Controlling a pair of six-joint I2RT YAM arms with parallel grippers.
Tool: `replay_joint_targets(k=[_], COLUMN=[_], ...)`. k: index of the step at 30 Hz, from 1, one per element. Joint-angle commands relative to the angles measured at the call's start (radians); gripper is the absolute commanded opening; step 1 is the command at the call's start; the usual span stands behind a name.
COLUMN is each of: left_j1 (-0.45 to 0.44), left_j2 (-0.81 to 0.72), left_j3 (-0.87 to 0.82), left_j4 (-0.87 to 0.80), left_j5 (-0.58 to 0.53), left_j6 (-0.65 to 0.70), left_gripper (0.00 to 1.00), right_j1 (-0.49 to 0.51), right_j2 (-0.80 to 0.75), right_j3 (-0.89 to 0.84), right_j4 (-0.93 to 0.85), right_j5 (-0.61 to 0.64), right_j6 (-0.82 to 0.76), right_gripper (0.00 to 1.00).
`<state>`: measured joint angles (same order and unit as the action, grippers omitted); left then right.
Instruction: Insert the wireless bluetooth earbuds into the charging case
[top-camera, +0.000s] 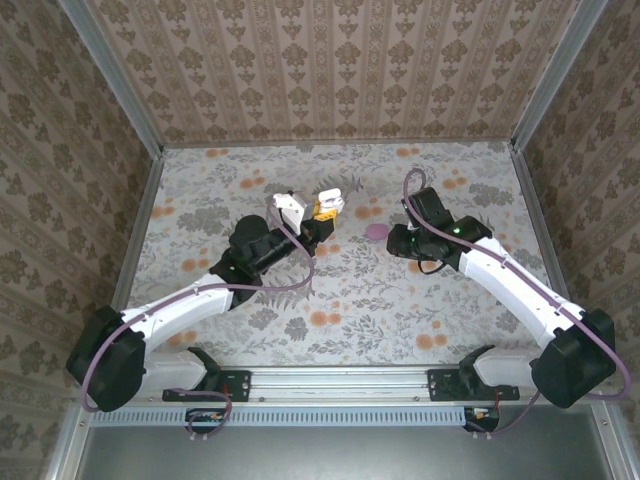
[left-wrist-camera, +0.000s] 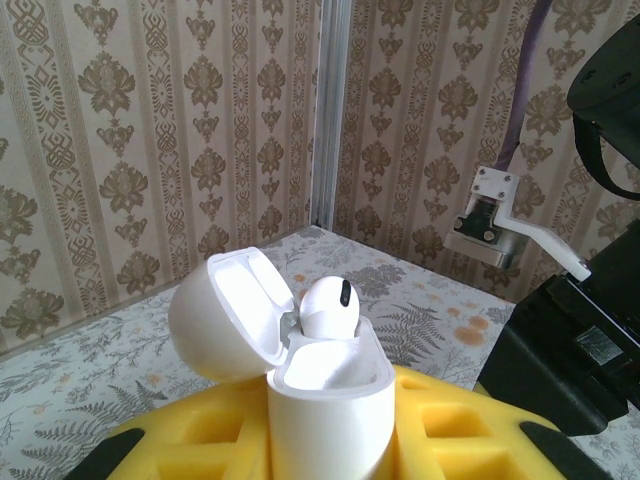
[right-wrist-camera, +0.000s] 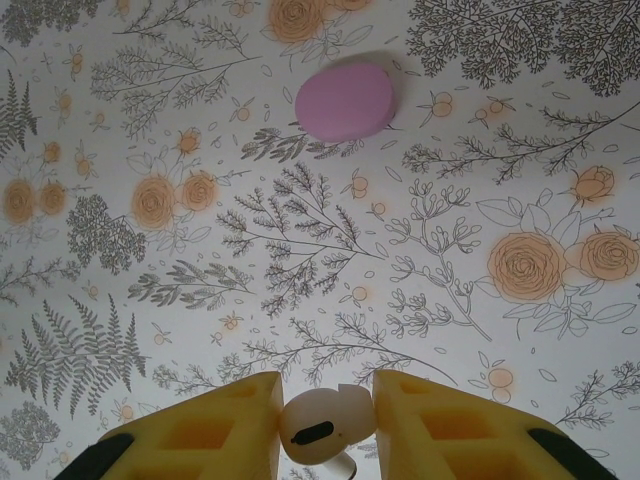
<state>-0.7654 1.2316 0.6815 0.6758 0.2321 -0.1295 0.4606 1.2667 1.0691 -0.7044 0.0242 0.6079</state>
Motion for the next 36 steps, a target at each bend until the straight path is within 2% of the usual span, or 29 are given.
replay_joint_targets(k=[1, 22, 36], left_j1=[-0.007, -0.007, -0.009], left_j2=[0.002, 0.028, 0.047], left_j3=[0.016, 0.033, 0.052], left_j4=[0.017, 0.011, 0.023], left_j5=[0.018, 0.018, 0.028], left_j6=[-0.015, -0.022, -0.032], left_gripper=[0.27, 0.28, 0.28], right_j1=[-0.005, -0.007, 0.011], right_j2=[-0.027, -0.102, -0.088], right_j3=[0.025, 0.133, 0.237], right_j4=[0.009, 0.019, 0.111], right_j5=[0.033, 0.033, -0.057], right_j6=[0.02, 0.016, 0.055], right_gripper=[0.32, 0.32, 0.33])
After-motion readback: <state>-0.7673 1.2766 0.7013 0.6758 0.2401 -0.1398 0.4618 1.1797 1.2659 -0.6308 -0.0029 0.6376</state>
